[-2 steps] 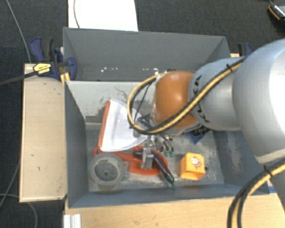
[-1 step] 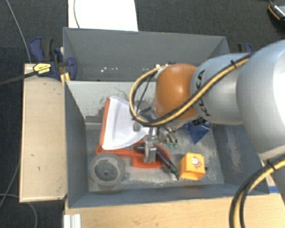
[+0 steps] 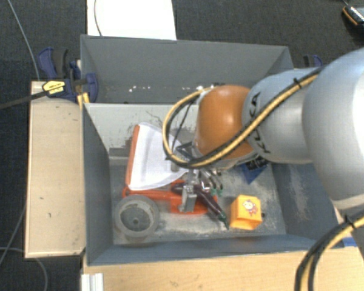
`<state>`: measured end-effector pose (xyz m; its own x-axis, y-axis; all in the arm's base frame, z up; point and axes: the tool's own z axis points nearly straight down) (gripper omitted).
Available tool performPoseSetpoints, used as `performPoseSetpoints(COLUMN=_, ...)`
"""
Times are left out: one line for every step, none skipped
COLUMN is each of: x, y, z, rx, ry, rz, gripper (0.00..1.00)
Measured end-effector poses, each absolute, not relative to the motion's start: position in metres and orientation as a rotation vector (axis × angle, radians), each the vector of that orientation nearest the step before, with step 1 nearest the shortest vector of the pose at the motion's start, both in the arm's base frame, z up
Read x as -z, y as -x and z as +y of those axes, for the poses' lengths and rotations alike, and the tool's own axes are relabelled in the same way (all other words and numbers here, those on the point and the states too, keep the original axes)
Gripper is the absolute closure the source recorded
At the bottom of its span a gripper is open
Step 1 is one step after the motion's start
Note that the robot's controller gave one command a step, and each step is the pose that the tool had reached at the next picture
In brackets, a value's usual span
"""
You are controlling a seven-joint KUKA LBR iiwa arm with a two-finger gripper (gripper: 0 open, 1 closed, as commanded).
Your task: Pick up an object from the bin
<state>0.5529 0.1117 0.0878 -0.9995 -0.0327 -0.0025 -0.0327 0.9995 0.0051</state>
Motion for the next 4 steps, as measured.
performPoseSetpoints(x=-0.072, y=-0.570, z=0.088, rx=-0.008, ry=0.146, rz=3.129, gripper=0.00)
performPoseSetpoints(x=-0.071, y=-0.547, z=0.103, rx=-0.013, ry=0.061, rz=3.134, gripper=0.00)
performPoseSetpoints(x=-0.072, y=-0.566, z=0.095, rx=-0.011, ry=0.088, rz=3.123, gripper=1.00)
performPoseSetpoints(x=-0.072, y=-0.566, z=0.095, rx=-0.011, ry=0.087, rz=3.123, gripper=1.00)
